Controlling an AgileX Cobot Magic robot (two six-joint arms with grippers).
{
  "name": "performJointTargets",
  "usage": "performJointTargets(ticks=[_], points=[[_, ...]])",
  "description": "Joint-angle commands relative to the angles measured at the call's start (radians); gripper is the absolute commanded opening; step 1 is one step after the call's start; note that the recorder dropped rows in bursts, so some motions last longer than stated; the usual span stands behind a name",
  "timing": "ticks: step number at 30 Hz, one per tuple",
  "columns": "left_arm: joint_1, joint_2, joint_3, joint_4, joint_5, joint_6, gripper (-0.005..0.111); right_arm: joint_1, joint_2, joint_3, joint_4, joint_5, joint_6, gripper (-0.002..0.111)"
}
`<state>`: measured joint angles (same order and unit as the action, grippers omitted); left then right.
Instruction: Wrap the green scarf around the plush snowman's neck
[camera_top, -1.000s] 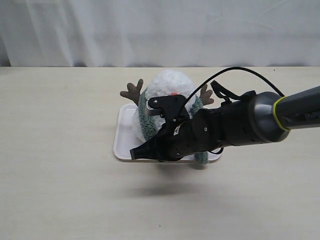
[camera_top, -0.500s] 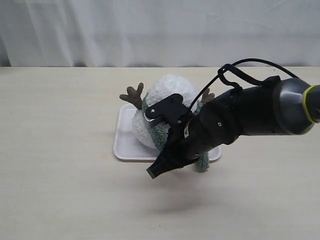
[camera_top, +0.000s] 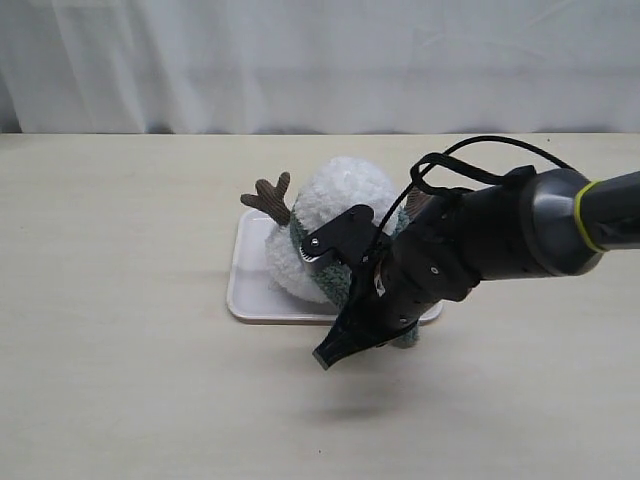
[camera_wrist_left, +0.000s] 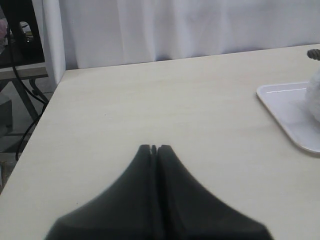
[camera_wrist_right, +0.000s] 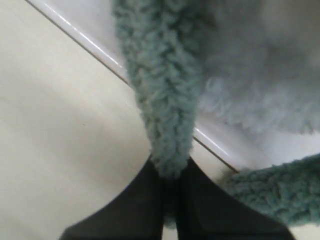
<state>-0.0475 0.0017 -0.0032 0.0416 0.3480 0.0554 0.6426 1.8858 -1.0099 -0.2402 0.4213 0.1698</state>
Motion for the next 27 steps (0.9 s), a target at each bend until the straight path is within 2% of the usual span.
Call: performJointTargets(ticks=[1, 6, 8, 18, 23, 27], points=[[0.001, -0.002, 0.003, -0.001, -0.016, -0.001, 0.0, -0.002, 0.0, -0.002, -0.014, 0.018, 0.007, 0.004], [0.001, -0.002, 0.003, -0.001, -0.016, -0.001, 0.0, -0.002, 0.0, -0.002, -0.004, 0.016, 0.007, 0.004], [0.001, -0.002, 0.003, -0.001, -0.016, -0.001, 0.0, -0.002, 0.0, -0.002, 0.015, 0.022, 0.005, 0.008], [0.001, -0.002, 0.003, -0.001, -0.016, -0.001, 0.0, 0.0, -0.089, -0.002, 0.068, 0.15, 0.002, 0.047], [0.001, -0.002, 0.003, -0.001, -0.016, -0.001, 0.0, 0.0, -0.18, -0.002, 0.071, 0.262, 0.002, 0.05], [0.001, -0.002, 0.003, -0.001, -0.016, -0.001, 0.0, -0.067, -0.205, 0.0, -0.028, 0.206, 0.22, 0.05]])
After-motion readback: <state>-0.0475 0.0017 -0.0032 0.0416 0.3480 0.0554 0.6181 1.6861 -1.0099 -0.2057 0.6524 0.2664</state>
